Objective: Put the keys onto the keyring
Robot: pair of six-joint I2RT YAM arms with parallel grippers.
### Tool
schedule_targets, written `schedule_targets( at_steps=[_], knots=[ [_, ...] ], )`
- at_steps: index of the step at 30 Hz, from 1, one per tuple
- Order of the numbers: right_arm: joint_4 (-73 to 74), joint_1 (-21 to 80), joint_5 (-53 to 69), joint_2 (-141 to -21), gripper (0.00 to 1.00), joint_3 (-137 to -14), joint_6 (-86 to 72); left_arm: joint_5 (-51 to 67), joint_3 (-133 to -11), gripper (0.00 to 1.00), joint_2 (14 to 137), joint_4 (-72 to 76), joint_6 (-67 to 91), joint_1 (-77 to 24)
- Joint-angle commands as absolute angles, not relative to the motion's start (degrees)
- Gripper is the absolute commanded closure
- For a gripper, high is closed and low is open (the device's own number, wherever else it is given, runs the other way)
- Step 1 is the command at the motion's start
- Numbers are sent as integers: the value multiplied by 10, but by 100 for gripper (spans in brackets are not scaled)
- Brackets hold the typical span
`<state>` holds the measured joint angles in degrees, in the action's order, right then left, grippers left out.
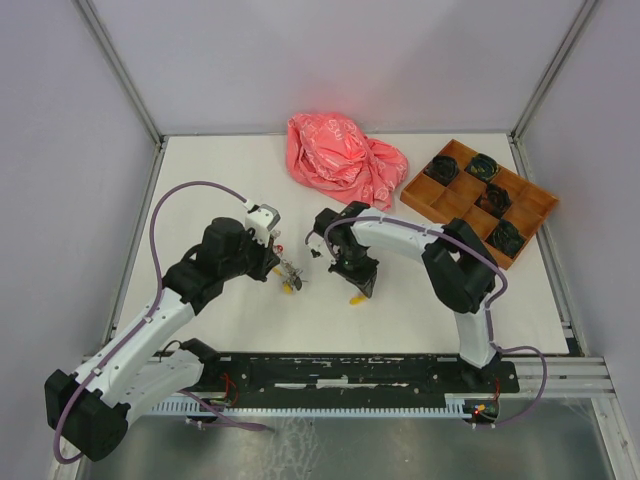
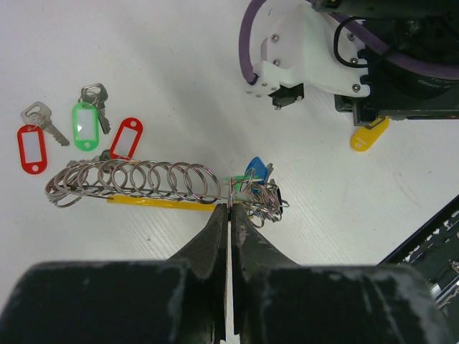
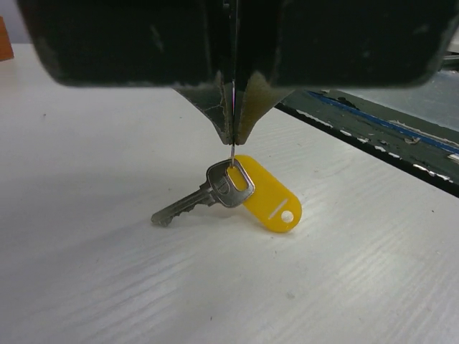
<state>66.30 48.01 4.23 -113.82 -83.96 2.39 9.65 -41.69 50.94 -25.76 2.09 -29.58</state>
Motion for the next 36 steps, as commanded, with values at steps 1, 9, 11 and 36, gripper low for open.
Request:
schedule_targets(
  at_steps=[1,9,11,36],
  knots=[
    [699,481,27,-1182,97,-909,43,113,-427,97,497,-234,13,-292],
    [685,482,27,-1212,86,-949,44,107,-427,97,496,-234,15,-292],
    [660,482,36,-1183,76,-934,37,104,-427,97,495,-232,16,-292],
    [-2,467,29,-777,61,-374,-73,121,-423,97,486,-219,22,-291]
  ],
)
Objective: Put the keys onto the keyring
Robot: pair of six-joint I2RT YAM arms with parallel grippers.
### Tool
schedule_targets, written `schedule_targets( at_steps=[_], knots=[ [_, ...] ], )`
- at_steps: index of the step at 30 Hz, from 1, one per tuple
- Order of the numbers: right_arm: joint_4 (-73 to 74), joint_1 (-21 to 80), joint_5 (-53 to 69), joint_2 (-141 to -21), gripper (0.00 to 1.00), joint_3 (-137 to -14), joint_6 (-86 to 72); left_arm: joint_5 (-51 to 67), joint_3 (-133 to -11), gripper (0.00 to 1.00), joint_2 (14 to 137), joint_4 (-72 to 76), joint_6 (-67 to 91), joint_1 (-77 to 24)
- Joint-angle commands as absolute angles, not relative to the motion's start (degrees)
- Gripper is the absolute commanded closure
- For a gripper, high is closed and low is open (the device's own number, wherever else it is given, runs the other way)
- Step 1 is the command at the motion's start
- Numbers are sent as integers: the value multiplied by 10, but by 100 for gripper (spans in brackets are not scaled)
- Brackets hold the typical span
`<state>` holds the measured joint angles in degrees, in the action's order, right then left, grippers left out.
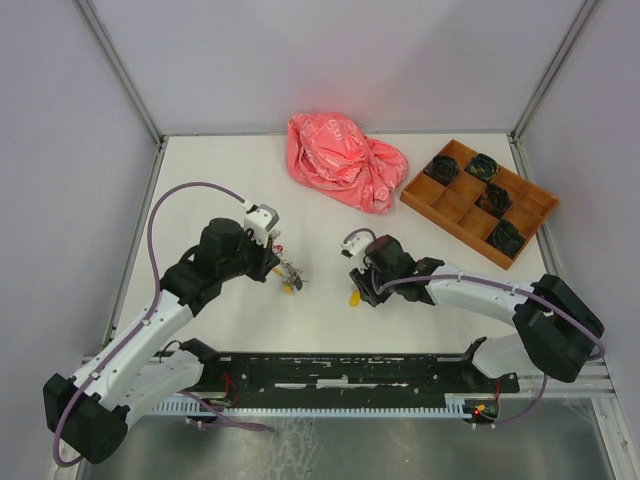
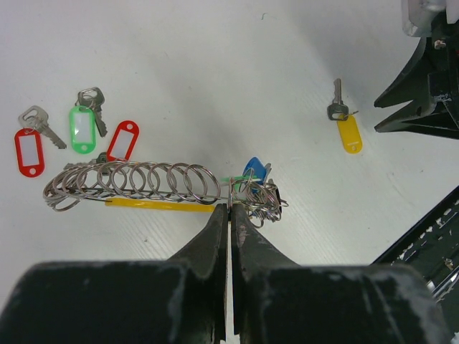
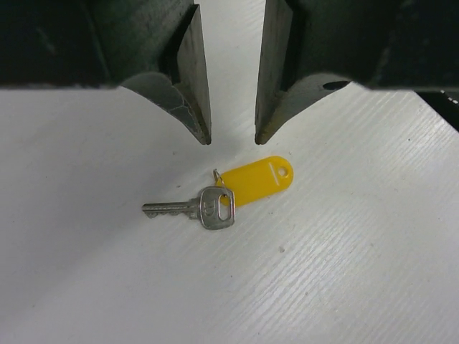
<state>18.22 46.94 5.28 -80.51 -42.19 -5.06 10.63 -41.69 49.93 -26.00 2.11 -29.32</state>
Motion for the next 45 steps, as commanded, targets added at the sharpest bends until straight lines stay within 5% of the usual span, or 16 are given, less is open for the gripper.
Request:
schedule_targets(
  at_steps=[1,20,23,25,36,45],
  knots=[
    [-27,466,24,-776,62,-361,-73,121,-423,97,486,-219,23,-290],
    [-56,464,20,-830,82,-339,-75,123,-423,97,491,-220,21,-290],
    [-14,464,22,-818,91,-353,-71,124,-424,97,492,-220,22,-290],
    [41,464,22,-811,99,-387,-65,125,-425,97,493,-220,22,-290],
    [590,462,17,-954,99,-742,-12,130,-426,97,492,-223,18,-289],
    [779,462,-1,-1035,99,-830,23,133,-426,97,485,-226,14,-289]
  ],
)
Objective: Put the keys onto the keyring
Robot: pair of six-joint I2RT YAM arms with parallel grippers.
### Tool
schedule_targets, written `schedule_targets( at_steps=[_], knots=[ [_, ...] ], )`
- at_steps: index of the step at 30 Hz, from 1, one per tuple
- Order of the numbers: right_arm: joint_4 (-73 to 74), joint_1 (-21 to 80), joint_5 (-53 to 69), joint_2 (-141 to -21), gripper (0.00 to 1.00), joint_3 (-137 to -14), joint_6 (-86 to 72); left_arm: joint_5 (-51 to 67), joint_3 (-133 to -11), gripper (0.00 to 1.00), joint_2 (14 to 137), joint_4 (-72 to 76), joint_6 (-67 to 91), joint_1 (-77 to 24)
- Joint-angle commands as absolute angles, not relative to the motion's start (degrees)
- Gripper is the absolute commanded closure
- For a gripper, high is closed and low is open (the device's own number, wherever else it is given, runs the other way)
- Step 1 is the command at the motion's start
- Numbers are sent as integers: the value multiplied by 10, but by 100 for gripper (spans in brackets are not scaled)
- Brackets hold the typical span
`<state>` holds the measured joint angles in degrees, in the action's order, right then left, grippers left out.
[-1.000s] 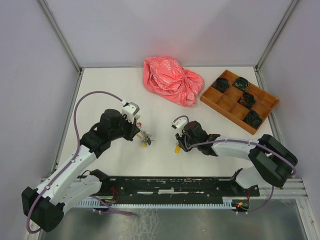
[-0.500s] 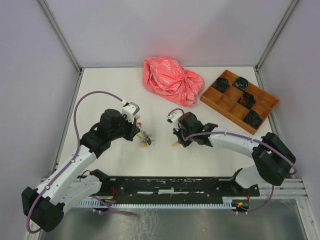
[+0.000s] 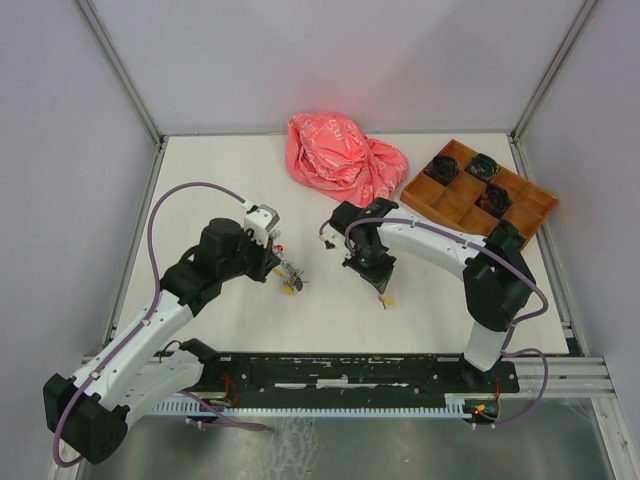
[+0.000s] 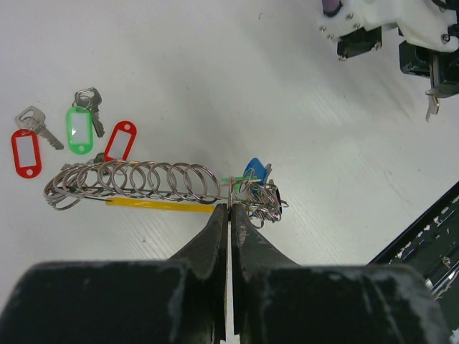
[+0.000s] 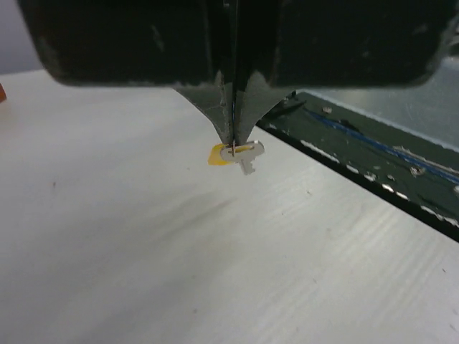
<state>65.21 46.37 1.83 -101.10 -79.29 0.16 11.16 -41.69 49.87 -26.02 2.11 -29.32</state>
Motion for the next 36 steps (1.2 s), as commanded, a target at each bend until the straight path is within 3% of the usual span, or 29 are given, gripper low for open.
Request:
schedule_targets(
  at_steps=[1,15,19,26,36],
  knots=[
    [782,462,4,-1047,98,-836,25,133,-426,97,485,-227,13,-289],
    [735,465,19,-1265,99,-992,47,128,-426,97,484,-231,11,-289],
    [718,466,30,-1274,88,-1015,43,127,-427,97,485,-232,11,-289],
    [636,466,39,-1182,69,-948,24,125,-427,97,486,-230,13,-289],
    [364,465,47,-955,64,-681,-38,130,-426,97,488,-225,18,-288]
  ],
)
